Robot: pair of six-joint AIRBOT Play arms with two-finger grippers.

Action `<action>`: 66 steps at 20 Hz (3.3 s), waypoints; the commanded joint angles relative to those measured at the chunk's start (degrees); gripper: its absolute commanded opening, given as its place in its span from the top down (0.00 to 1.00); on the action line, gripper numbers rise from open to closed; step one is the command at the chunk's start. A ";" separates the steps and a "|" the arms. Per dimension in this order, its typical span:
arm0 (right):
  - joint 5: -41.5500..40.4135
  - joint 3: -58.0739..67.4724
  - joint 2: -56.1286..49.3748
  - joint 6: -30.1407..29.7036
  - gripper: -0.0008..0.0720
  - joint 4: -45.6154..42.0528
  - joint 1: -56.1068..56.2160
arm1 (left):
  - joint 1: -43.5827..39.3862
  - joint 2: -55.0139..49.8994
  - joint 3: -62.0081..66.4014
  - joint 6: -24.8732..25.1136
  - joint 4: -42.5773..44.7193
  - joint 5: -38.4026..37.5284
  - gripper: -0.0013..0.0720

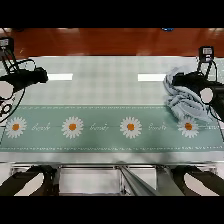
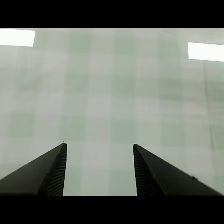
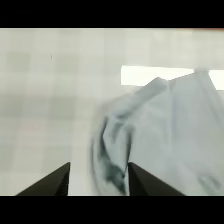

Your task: Fold the shirts.

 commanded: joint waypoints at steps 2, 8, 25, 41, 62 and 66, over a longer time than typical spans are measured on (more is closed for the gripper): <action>2.16 0.22 -2.60 0.11 0.41 -3.52 -4.52 | 0.26 0.00 0.59 -4.52 -0.11 -6.82 0.29; 18.64 0.20 -8.87 -0.17 0.42 -3.67 -10.12 | -0.09 0.00 -2.05 -5.31 -4.50 -15.34 0.29; 31.50 31.78 1.66 -13.40 0.96 15.91 -6.73 | 5.40 13.53 0.37 0.96 -10.91 -24.44 0.29; 44.65 52.39 -0.09 -10.84 0.96 15.37 32.74 | 0.85 20.02 -0.07 5.53 -11.19 -27.34 0.29; 48.81 38.01 -19.65 -2.32 0.45 24.61 20.28 | 4.68 17.07 -12.48 5.35 -20.65 -44.57 0.29; 41.86 9.07 -1.09 -2.27 0.45 27.10 6.25 | 4.90 14.23 -26.18 14.64 -42.69 -40.11 0.29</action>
